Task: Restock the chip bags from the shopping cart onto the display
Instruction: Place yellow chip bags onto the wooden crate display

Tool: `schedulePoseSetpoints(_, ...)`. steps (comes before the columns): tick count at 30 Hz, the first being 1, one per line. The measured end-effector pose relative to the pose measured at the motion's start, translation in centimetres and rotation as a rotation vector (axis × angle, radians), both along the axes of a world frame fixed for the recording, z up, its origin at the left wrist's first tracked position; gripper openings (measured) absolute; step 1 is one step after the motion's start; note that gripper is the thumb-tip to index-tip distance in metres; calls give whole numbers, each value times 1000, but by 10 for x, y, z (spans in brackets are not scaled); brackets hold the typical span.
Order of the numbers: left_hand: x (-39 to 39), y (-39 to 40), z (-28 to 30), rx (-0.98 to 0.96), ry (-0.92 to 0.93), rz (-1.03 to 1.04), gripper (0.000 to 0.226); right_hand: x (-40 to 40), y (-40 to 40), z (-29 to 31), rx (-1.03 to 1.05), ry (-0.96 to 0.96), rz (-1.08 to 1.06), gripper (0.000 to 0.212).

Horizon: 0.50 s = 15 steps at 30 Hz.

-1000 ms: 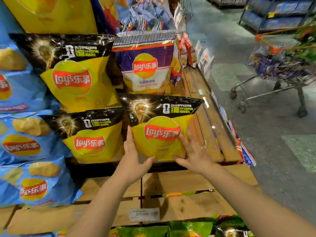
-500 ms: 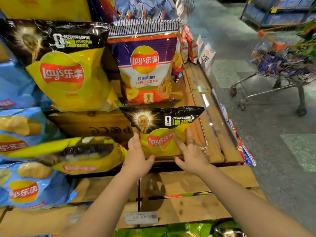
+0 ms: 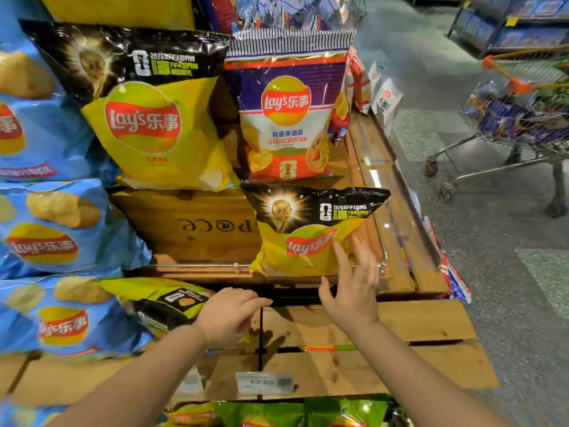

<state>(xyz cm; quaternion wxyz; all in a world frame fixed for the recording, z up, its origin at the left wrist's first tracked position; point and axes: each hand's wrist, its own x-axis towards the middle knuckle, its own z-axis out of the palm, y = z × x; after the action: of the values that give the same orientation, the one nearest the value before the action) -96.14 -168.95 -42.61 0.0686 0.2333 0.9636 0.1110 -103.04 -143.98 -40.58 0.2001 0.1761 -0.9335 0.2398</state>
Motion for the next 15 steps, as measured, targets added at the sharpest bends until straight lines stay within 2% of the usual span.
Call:
schedulePoseSetpoints(3,-3,1,-1,21,7,7,49,1,-6,-2,-23,196,92,60)
schedulePoseSetpoints(5,-2,5,0,21,6,10,47,0,-11,0,9,226,148,67)
schedulePoseSetpoints(8,-1,8,0,8,5,-18,45,-8,-22,4,143,191,173,79)
schedulePoseSetpoints(11,1,3,-7,-21,11,-70,43,-15,-33,10,291,90,109,92)
schedulePoseSetpoints(15,-5,8,1,-96,-69,-141,45,-4,-39,11,216,96,64,80)
